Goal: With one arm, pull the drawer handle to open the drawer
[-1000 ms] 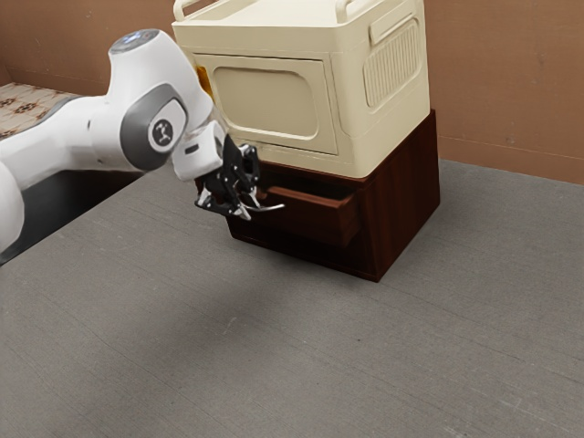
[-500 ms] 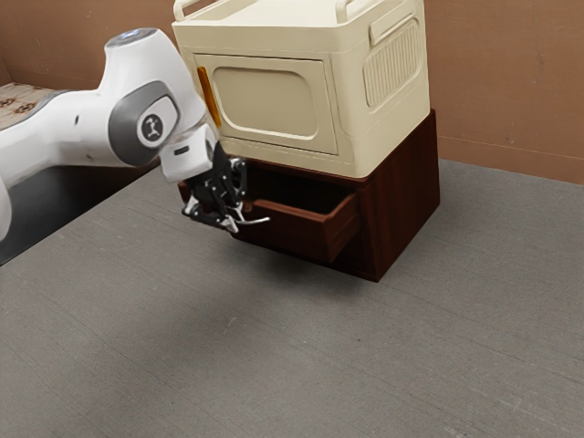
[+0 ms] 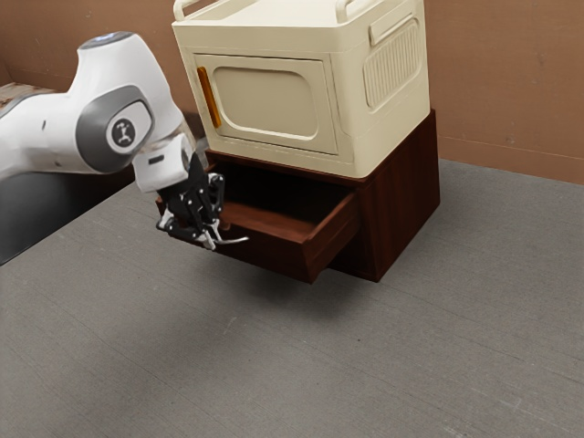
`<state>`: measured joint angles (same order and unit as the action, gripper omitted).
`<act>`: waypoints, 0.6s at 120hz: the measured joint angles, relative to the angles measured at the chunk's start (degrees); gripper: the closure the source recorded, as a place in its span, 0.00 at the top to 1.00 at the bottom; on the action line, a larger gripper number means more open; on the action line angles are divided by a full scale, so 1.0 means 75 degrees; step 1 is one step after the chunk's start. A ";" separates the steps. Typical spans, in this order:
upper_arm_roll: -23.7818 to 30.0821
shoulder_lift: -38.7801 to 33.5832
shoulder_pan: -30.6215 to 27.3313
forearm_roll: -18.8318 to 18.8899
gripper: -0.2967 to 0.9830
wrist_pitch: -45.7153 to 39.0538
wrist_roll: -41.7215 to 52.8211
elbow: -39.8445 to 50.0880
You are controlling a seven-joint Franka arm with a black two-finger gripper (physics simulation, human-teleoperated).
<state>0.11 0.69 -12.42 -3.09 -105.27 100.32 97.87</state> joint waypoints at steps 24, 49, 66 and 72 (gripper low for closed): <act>0.0011 -0.0427 -0.0052 -0.0001 0.20 -0.0010 -0.0046 0.0514; -0.0004 -0.0963 0.0016 -0.0010 0.20 -0.0047 -0.0083 0.0924; 0.0007 -0.1271 0.0064 -0.0037 0.40 -0.0042 -0.0101 0.0775; 0.0005 -0.1345 0.0060 -0.0063 0.48 -0.0027 -0.0103 0.0556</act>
<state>0.15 -9.40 -11.97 -3.56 -105.47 99.55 102.04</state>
